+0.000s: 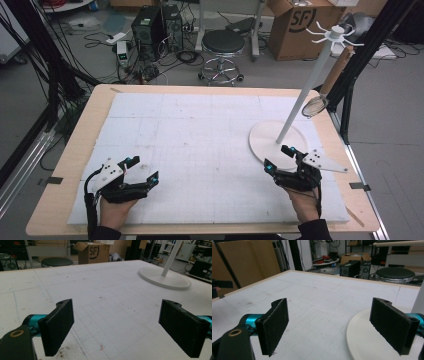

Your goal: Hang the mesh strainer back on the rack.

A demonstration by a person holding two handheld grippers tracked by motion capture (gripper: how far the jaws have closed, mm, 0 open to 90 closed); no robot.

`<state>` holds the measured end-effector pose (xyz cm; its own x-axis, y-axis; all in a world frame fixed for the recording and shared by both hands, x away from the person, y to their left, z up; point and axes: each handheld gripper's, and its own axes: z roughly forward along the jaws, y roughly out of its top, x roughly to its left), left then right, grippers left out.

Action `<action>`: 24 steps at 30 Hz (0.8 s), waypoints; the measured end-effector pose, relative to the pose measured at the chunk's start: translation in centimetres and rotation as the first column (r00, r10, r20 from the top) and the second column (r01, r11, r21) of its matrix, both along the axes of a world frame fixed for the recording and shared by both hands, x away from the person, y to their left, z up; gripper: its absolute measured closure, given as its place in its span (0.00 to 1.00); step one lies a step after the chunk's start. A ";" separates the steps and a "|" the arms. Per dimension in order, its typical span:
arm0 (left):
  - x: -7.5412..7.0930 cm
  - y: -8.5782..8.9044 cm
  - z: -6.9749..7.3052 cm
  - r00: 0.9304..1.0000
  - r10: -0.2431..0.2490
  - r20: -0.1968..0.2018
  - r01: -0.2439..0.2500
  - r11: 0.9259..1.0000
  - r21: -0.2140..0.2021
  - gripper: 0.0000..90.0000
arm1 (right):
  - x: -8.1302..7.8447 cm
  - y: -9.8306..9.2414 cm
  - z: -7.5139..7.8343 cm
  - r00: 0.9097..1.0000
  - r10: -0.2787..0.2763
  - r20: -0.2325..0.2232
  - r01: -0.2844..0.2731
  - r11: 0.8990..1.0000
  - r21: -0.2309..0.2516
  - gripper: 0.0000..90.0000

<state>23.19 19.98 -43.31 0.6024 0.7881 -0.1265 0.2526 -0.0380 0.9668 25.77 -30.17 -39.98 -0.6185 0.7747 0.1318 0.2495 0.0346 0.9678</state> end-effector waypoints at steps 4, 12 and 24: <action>0.0 -0.1 -0.1 1.000 -0.005 -0.006 0.005 1.000 0.004 0.15 | 0.0 0.1 -0.7 0.999 0.036 -0.025 -0.036 0.999 0.003 0.15; 0.1 -0.2 -0.2 1.000 -0.012 -0.007 0.012 1.000 0.010 0.14 | -0.3 0.8 -1.9 0.996 0.089 -0.021 -0.090 0.996 -0.031 0.15; 0.2 -0.4 -0.3 1.000 -0.019 -0.012 0.019 1.000 0.019 0.14 | -0.2 0.8 -2.3 0.994 0.100 -0.035 -0.100 0.995 -0.026 0.12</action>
